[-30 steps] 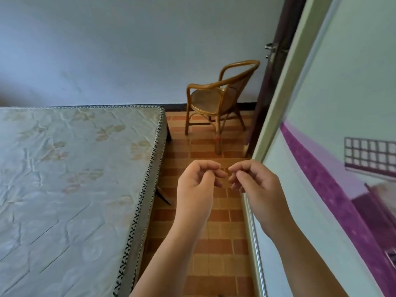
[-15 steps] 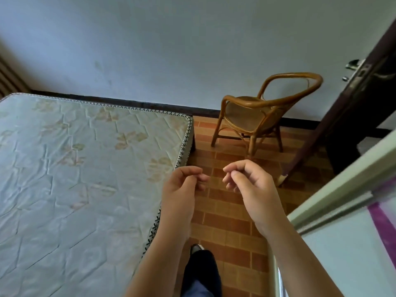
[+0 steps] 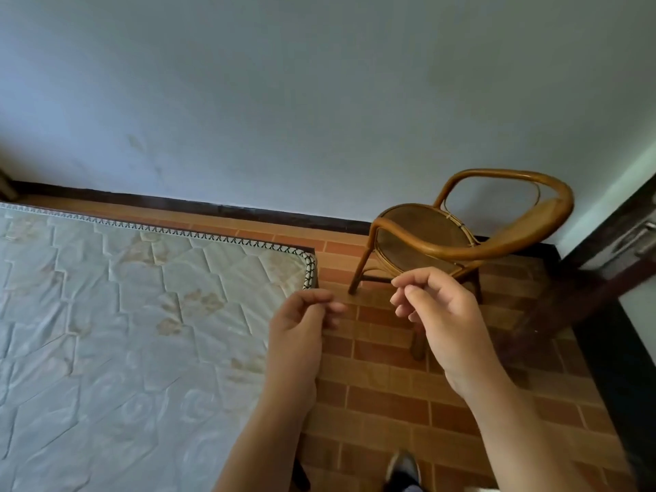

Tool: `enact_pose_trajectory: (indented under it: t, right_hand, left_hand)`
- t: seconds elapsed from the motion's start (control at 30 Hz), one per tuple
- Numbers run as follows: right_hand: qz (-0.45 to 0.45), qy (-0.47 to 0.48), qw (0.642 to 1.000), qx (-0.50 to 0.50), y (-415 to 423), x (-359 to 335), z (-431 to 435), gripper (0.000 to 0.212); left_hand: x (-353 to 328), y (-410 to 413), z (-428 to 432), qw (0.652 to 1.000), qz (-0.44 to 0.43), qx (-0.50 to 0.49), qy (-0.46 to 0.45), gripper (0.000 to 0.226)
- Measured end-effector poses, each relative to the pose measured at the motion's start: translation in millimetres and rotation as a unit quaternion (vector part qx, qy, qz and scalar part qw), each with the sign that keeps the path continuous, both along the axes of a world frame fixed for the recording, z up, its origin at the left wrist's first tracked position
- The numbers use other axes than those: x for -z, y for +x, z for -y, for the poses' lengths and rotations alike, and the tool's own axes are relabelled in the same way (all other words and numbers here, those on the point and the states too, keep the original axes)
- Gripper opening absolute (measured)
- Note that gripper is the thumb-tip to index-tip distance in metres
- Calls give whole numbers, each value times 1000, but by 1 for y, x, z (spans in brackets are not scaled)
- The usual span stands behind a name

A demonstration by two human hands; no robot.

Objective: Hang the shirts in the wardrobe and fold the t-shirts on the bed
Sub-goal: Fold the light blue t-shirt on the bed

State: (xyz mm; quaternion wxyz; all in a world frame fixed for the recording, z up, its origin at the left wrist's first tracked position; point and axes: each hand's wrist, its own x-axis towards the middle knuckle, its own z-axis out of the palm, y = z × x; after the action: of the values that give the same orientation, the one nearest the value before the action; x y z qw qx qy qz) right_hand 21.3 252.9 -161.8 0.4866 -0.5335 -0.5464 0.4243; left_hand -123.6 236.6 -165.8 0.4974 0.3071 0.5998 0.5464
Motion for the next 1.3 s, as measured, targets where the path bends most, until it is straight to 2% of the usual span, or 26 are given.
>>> enact_pose_trajectory:
  t: [0.23,0.5,0.73,1.0,1.3]
  right_hand:
    - [-13,22,999,-23,25,3,-164,22]
    - [-21,7,992,-127,21,-15,-346,21]
    - [-15,-27,979,-199,-13,2,-450,20]
    - [-19,-8,984,-178,-62,-4,-577,24]
    - [-2,23,976,-214,-138,-18,-691,23]
  left_hand:
    - [4,17,-152,998,-37,-37,32,28]
    - [-24,25,-301,988,-91,-97,78,29]
    - [-13,-4,-396,982,-77,-170,35,30]
    - [-19,-57,-527,986,-76,-141,48,28]
    - [-27,-123,-645,983,-64,-156,68,31]
